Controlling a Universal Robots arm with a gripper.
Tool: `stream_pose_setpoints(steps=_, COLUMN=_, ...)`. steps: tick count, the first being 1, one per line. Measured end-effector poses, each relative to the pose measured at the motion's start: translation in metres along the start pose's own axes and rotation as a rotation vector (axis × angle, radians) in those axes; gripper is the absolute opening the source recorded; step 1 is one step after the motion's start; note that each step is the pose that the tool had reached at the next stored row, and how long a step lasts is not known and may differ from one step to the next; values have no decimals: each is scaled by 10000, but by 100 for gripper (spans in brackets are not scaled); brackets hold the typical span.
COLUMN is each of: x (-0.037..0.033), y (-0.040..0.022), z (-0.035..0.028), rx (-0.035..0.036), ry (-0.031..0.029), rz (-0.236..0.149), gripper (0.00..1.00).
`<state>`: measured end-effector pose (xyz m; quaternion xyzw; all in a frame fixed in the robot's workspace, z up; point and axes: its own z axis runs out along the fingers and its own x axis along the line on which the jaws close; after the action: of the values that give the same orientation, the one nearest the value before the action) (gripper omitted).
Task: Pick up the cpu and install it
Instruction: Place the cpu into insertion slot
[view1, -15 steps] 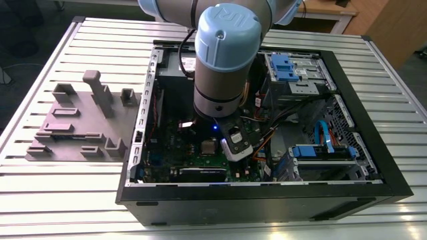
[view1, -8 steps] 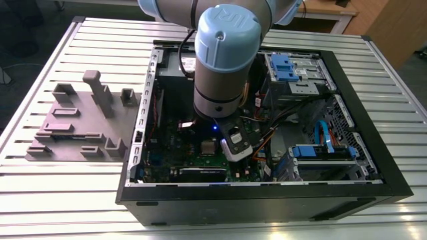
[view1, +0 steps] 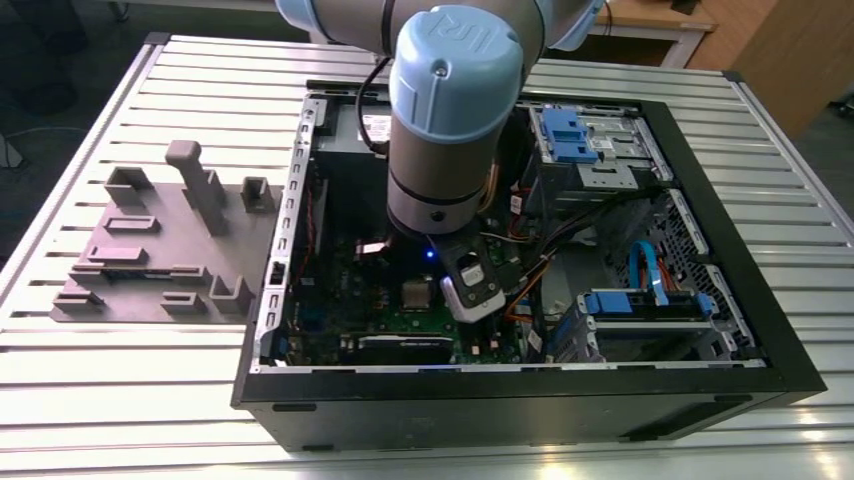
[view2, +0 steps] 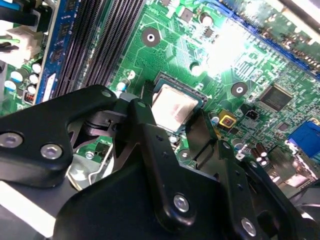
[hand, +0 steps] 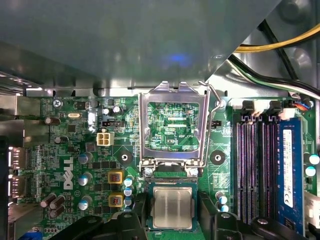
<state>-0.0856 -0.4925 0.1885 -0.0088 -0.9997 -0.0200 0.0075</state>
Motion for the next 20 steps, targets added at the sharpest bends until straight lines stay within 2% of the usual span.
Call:
stream_pose_setpoints(steps=12, x=-1, y=0, z=-4, rx=3, ry=-2, rz=-1, gripper=53)
stream_pose_setpoints(steps=20, x=-1, y=1, z=-29, rx=1, ry=-3, rz=-1, gripper=53)
